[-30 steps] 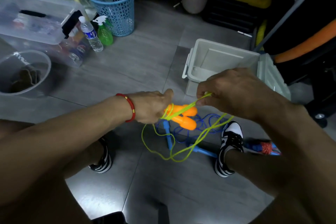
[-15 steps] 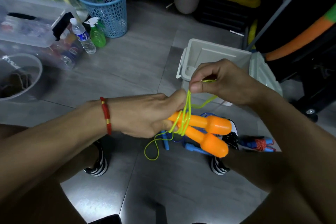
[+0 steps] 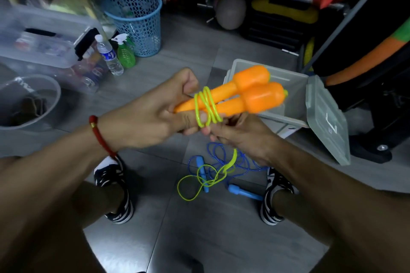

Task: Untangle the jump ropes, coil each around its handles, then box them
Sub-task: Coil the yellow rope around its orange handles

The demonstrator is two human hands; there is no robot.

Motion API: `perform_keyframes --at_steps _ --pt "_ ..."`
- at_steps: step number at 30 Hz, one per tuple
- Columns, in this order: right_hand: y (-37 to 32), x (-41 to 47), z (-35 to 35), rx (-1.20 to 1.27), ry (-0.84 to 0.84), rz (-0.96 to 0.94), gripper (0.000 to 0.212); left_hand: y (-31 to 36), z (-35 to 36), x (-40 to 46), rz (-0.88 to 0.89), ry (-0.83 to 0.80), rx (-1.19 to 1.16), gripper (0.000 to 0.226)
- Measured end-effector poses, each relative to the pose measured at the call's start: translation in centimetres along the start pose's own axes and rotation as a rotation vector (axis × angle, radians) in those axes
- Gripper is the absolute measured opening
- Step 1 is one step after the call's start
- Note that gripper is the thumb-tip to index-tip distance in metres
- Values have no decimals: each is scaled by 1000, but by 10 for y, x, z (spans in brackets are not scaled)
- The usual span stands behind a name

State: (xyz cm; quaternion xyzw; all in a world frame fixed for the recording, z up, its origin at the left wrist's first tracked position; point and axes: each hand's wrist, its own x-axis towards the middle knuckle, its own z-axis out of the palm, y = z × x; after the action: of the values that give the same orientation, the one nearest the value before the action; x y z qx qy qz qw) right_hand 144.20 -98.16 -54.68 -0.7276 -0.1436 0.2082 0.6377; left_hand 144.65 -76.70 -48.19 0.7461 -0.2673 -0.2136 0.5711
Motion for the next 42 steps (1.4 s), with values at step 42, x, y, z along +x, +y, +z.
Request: perform_keyframes --at_steps 42 --pt "-35 1 20 166 617 328 33 -66 47 28 168 374 1013 67"
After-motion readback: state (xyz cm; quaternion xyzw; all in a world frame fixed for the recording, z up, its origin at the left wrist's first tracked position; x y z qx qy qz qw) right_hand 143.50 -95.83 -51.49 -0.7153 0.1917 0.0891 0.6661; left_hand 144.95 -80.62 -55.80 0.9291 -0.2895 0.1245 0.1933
